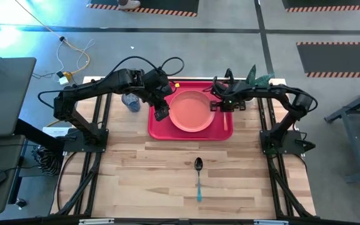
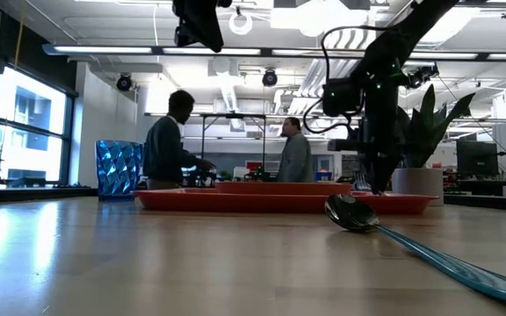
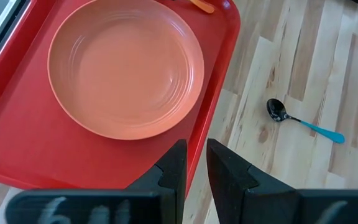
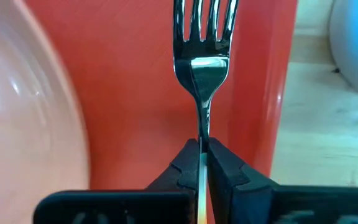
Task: Pick and place plate/cup/fork/spoon on tray
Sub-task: Put the orange fork to the right of the orange plate on the red tray
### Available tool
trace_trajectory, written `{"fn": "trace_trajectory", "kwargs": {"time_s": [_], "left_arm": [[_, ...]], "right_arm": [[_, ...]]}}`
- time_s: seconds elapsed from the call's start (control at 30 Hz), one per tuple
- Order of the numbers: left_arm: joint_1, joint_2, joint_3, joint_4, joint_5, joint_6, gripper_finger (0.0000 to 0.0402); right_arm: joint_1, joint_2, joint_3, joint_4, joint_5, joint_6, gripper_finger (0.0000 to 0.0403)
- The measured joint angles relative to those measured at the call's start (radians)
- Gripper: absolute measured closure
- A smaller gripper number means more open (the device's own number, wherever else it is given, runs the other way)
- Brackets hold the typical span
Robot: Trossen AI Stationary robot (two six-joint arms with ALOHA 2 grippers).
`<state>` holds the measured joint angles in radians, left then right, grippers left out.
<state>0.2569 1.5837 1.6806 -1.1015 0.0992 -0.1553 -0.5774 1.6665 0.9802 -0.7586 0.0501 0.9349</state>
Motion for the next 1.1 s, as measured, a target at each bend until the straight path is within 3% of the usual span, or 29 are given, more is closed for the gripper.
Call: {"fn": "trace_trajectory", "kwargs": {"time_s": [0.73, 1.1], "left_arm": [[0.000, 0.000, 0.000, 0.000, -0.007, 0.020, 0.0350], [0.000, 0.000, 0.000, 0.000, -0.007, 0.018, 0.0350]], "right_arm": [[-0.034, 0.049, -0.001, 0.045, -0.034, -0.044, 0.0402], [-0.034, 0.049, -0.001, 0.043, -0.026, -0.046, 0.0382]]}}
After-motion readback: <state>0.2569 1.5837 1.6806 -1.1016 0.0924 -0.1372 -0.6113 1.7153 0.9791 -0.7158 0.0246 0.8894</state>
